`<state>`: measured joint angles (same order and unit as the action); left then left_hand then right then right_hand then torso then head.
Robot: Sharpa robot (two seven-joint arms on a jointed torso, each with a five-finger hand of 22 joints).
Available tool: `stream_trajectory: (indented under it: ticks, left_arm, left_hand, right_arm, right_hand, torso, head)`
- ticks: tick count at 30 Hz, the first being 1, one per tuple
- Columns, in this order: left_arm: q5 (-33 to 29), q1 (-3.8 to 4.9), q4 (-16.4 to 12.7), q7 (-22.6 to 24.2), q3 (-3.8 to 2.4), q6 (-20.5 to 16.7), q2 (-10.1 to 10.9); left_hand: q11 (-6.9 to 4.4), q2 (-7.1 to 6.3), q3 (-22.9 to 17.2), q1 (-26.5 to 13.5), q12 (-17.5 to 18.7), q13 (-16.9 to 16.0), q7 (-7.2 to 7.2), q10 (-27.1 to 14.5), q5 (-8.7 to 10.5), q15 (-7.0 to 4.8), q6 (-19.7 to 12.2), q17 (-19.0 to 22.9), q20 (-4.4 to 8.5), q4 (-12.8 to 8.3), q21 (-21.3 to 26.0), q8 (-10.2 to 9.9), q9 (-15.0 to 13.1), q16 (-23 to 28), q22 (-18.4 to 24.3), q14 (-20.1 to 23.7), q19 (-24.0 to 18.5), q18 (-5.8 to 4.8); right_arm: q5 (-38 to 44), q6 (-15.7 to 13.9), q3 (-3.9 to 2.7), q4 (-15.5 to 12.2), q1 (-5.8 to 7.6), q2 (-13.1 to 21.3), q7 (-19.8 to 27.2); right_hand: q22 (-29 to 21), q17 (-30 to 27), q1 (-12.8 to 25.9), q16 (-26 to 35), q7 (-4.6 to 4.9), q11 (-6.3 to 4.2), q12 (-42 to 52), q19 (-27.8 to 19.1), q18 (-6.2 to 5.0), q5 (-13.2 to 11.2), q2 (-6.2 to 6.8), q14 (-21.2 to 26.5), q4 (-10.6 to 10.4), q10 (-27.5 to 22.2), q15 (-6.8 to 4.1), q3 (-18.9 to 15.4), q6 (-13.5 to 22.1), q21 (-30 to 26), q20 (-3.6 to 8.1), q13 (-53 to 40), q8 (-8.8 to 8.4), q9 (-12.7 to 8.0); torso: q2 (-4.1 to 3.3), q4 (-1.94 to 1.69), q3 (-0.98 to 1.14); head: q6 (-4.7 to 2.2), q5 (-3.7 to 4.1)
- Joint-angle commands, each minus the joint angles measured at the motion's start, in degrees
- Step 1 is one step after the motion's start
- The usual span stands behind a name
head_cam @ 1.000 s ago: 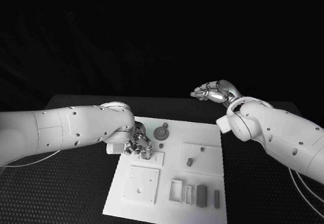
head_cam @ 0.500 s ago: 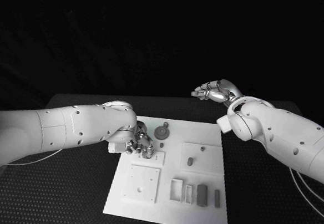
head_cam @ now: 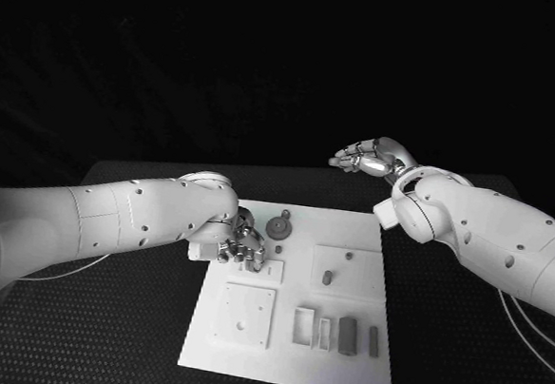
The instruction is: Assemble the parts on the task board
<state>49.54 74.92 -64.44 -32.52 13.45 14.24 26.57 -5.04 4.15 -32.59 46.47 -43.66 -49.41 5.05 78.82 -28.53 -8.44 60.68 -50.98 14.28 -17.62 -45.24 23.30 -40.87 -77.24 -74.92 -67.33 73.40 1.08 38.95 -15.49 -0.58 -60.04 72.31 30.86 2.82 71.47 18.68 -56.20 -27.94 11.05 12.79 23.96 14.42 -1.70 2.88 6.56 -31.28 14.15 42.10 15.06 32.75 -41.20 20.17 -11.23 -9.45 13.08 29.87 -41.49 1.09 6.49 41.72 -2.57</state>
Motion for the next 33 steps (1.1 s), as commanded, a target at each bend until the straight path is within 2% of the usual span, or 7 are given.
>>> stream_trajectory:
  ticks: [1,23,24,27,30,32,33]
  left_arm:
    - [1.7,-0.27,0.4,-0.4,0.2,0.5,-0.3]
    - [2.9,-0.27,1.1,-0.4,0.18,0.5,-0.9]
    - [2.9,-0.27,1.1,-0.4,0.18,0.6,-0.9]
    - [2.7,-0.27,1.0,-0.4,0.18,0.6,-0.8]
    - [2.7,-0.27,0.9,-0.3,0.17,0.7,-0.8]
    - [2.7,-0.27,0.9,-0.3,0.17,0.6,-0.8]
    - [2.7,-0.27,0.9,-0.3,0.17,0.8,-0.8]
  left_hand:
    - [-1.04,0.12,-2.4,-0.3,-0.1,0.1,-5.82,-0.9,0.07,-2.31,9.4,0.0,1.27,2.2,-0.2,2.0,-10.7,-0.1,-1.2,1.8,-0.4,2.13]
    - [-1.04,0.14,-2.6,-0.5,-0.2,0.1,-5.82,-0.9,0.1,-2.31,9.4,0.1,1.27,2.1,-0.2,2.0,-10.8,-0.2,-1.1,1.8,-0.4,2.14]
    - [-1.0,0.42,-2.1,-1.8,-0.2,0.1,-5.83,-0.7,2.65,-2.33,9.5,0.2,1.24,3.3,-0.2,2.1,-10.9,-0.2,-1.0,1.7,-0.2,2.1]
    - [-1.03,0.28,-2.2,-2.0,-0.3,0.2,-5.86,-0.7,3.19,-2.39,9.5,0.3,1.29,3.5,-0.2,2.1,-11.0,-0.3,-1.0,1.7,-0.2,2.17]
    - [-1.05,-2.44,-1.7,-4.0,-0.3,0.5,-5.85,-0.8,7.48,-2.53,9.3,0.7,1.37,5.4,0.0,2.0,-11.3,-0.3,-0.8,1.8,-0.1,2.29]
    - [-1.04,-2.59,0.6,-5.5,-0.4,0.7,-5.81,-1.0,6.05,-2.61,9.1,1.0,1.41,4.9,0.0,1.9,-11.7,-0.5,-0.9,1.9,-0.2,2.38]
    - [-1.04,-3.02,0.9,-5.7,-0.4,0.7,-5.81,-1.0,6.23,-2.63,9.1,1.1,1.41,5.0,0.0,1.9,-11.7,-0.5,-0.9,2.0,-0.3,2.4]
  right_arm:
    - [0.4,0.8,-0.03,-0.1,-0.01,0.0,0.2]
    - [0.5,1.4,-0.02,-0.1,-0.08,0.0,0.1]
    - [0.5,1.5,-0.02,-0.1,-0.09,0.0,0.0]
    - [0.6,1.4,-0.01,-0.1,-0.11,0.1,0.0]
    - [0.6,1.4,-0.01,-0.1,-0.12,0.1,0.0]
    - [0.6,1.4,-0.01,-0.1,-0.13,0.1,0.0]
    - [0.6,1.5,-0.01,-0.2,-0.13,0.1,0.0]
  right_hand:
    - [0.0,-0.1,-0.2,0.2,2.47,0.07,-0.3,-0.3,0.44,-0.1,-0.27,0.2,0.1,0.2,-0.04,-0.2,0.3,-0.2,-0.12,0.0,0.25,0.0]
    - [0.0,-0.1,-0.2,0.2,2.47,0.07,-0.3,-0.3,0.44,-0.1,-0.27,0.2,0.1,0.2,-0.04,-0.2,0.3,-0.2,-0.12,0.0,0.25,0.0]
    - [0.1,-0.2,-0.2,0.4,2.48,0.11,-0.3,-0.4,0.46,-0.1,-0.34,0.6,0.1,0.1,0.11,-0.3,0.3,-0.2,-0.15,0.2,0.26,-0.1]
    - [0.1,-0.3,-0.2,0.6,2.51,0.16,-0.4,-0.6,0.53,-0.1,-0.37,1.0,0.1,0.0,0.27,-0.4,0.5,-0.4,-0.22,0.3,0.23,-0.2]
    - [0.2,-0.3,-0.2,0.6,2.55,0.2,-0.4,-0.7,0.56,-0.1,-0.35,1.1,0.2,-0.1,0.33,-0.4,0.5,-0.4,-0.26,0.4,0.21,-0.2]
    - [0.2,-0.3,-0.2,0.6,2.56,0.21,-0.4,-0.7,0.57,-0.1,-0.33,1.2,0.2,-0.1,0.35,-0.5,0.6,-0.4,-0.27,0.5,0.21,-0.2]
    - [0.3,-0.3,-0.2,0.6,2.57,0.22,-0.4,-0.8,0.58,-0.1,-0.32,1.2,0.2,-0.1,0.36,-0.5,0.6,-0.4,-0.28,0.5,0.21,-0.3]
  torso:
    - [-0.03,-0.01,-0.04]
    - [-0.03,-0.02,-0.04]
    - [-0.03,-0.02,-0.04]
    - [-0.04,-0.02,-0.05]
    - [-0.03,-0.01,-0.07]
    - [-0.03,-0.02,-0.06]
    - [-0.04,-0.03,-0.05]
  head:
    - [0.03,-0.03]
    - [0.11,0.02]
    - [0.11,0.02]
    - [0.15,0.07]
    - [0.18,0.19]
    - [0.17,0.23]
    - [0.15,0.26]
